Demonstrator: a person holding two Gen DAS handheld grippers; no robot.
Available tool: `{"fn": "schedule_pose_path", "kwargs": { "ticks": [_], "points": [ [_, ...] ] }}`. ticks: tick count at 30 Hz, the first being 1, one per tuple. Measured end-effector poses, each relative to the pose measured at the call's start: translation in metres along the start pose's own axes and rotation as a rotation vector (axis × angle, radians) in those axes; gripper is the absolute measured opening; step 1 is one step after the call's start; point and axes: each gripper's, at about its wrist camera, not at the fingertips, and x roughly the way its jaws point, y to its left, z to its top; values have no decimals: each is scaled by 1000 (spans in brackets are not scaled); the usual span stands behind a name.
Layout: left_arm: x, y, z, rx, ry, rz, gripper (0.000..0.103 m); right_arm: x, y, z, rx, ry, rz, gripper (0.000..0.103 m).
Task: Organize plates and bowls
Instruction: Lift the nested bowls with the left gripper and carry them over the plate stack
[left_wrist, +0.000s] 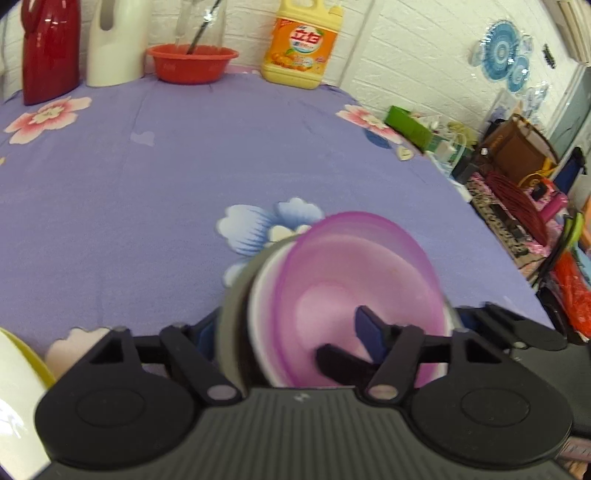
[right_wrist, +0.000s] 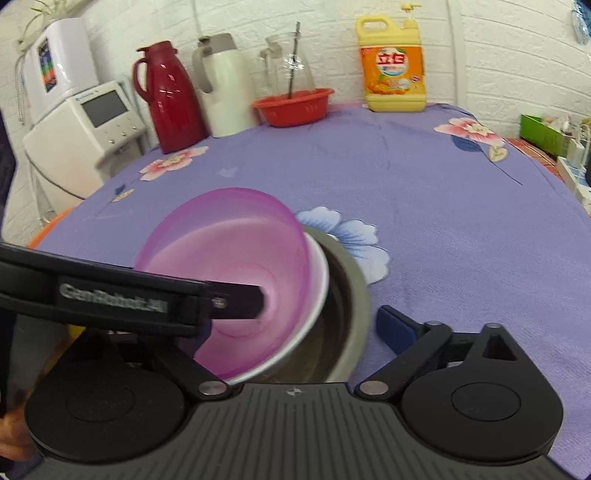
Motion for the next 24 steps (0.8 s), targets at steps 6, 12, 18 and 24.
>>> {"fn": "schedule_pose_path", "kwargs": {
  "ticks": [6,12,18,24],
  "points": [
    [-5,-2,3,-45,9,-18,57,-8,7,5,21,1,15,103],
    [-36,3,9,-54,-60,-17,58,-25,30,16,-29,-42,4,103],
    [-82,30,3,-86,-138,50,58,-28,69,28,-86,-73,84,103],
    [-128,79,-18,-173,-193,154,57,-15,125,33,-165,-56,205,103]
  ]
}}
